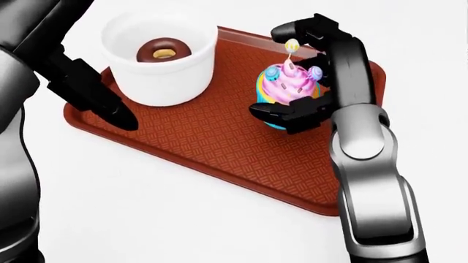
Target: Pick up the bowl with donut and place it on the tray. Pick up the cupcake and place it on the tray.
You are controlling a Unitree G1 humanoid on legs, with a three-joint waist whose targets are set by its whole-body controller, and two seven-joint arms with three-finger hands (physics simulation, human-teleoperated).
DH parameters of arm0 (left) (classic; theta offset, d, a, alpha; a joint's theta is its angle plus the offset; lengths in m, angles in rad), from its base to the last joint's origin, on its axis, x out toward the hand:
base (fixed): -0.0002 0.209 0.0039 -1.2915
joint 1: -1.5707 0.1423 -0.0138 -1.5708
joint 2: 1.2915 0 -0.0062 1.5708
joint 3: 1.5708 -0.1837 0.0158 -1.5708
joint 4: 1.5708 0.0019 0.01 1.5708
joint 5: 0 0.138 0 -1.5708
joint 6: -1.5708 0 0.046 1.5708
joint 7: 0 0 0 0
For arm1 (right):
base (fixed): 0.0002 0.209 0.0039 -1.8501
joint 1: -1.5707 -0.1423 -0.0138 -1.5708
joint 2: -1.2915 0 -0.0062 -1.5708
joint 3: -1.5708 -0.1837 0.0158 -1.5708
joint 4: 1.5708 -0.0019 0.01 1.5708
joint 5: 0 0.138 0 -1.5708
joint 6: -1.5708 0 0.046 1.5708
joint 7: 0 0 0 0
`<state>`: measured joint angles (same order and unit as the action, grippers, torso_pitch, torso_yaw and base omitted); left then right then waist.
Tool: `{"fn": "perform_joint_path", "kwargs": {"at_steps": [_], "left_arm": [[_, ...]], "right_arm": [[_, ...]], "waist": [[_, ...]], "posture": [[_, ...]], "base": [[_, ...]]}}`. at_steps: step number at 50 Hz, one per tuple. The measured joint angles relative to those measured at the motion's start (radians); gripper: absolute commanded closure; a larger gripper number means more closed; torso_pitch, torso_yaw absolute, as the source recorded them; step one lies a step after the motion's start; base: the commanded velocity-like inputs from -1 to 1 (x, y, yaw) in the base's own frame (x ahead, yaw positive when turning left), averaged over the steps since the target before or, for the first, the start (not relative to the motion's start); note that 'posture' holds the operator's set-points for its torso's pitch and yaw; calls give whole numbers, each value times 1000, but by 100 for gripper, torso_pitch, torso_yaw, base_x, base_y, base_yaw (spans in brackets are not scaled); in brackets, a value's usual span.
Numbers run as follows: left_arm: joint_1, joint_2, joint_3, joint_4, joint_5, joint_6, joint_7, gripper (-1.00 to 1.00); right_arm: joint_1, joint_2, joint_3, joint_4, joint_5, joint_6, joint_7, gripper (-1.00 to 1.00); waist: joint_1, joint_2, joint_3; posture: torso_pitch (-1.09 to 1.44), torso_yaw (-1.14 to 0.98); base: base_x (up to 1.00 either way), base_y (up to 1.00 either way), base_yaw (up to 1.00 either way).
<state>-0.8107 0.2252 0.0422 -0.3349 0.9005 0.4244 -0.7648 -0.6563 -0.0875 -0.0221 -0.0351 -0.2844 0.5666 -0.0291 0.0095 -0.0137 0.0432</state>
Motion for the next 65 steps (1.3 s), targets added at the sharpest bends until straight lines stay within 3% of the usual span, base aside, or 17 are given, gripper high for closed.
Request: {"fn": "perform_joint_path", "kwargs": {"at_steps": [8, 15, 17, 18, 28, 33, 34, 37, 39, 47, 54, 65], "left_arm": [[1, 1, 2, 4, -5, -2, 4, -100], [0, 4, 4, -1, -8, 1, 5, -100], [0, 4, 3, -4, -7, 3, 3, -100], [0, 4, 2, -5, -7, 4, 2, -100], [-1, 5, 3, -8, -8, 4, 2, -100], [1, 4, 2, -15, -7, 8, -5, -100], [0, 4, 2, -14, -7, 8, -5, -100], [-3, 4, 2, -16, -3, 12, -9, -100], [0, 1, 0, -22, 0, 12, -11, -100], [31, -9, 1, -64, 8, 14, -28, -100], [114, -11, 15, -219, 9, 43, -61, -100], [99, 39, 88, -506, -18, 193, -93, -100]], "right_arm": [[4, 4, -1, 22, -5, -16, 3, -14], [6, 8, -1, 9, -6, -20, 5, -55], [6, 9, -2, 0, -5, -20, 5, -55], [5, 9, -2, -1, -5, -21, 6, -67], [9, 7, -6, -19, 1, -5, 11, -64], [11, -4, -23, -131, 13, 61, 23, -64], [12, -6, -25, -160, 16, 77, 24, -75], [4, -14, -28, -252, 23, 137, 32, -82], [-4, -20, -31, -321, 28, 186, 40, -100], [-44, -42, -23, -608, 33, 408, 80, -100], [-110, -59, 8, -784, 10, 591, 119, -100], [-39, -92, 54, -996, -46, 724, 200, -100]], "waist": [[0, 0, -2], [0, 1, -3], [0, 1, -3], [0, 1, -4], [1, 2, -3], [3, 1, -2], [3, 0, -2], [3, 0, -1], [4, -1, -1], [3, -3, 3], [3, 0, 7], [3, 2, 15]], "posture": [[0, 0], [0, 0], [0, 0], [0, 0], [0, 0], [0, 0], [0, 0], [0, 0], [0, 0], [0, 0], [0, 0], [0, 0]], "base": [[0, 0, 0], [0, 0, 0], [0, 0, 0], [0, 0, 0], [0, 0, 0], [0, 0, 0], [0, 0, 0], [0, 0, 0], [0, 0, 0], [0, 0, 0], [0, 0, 0], [0, 0, 0]]}}
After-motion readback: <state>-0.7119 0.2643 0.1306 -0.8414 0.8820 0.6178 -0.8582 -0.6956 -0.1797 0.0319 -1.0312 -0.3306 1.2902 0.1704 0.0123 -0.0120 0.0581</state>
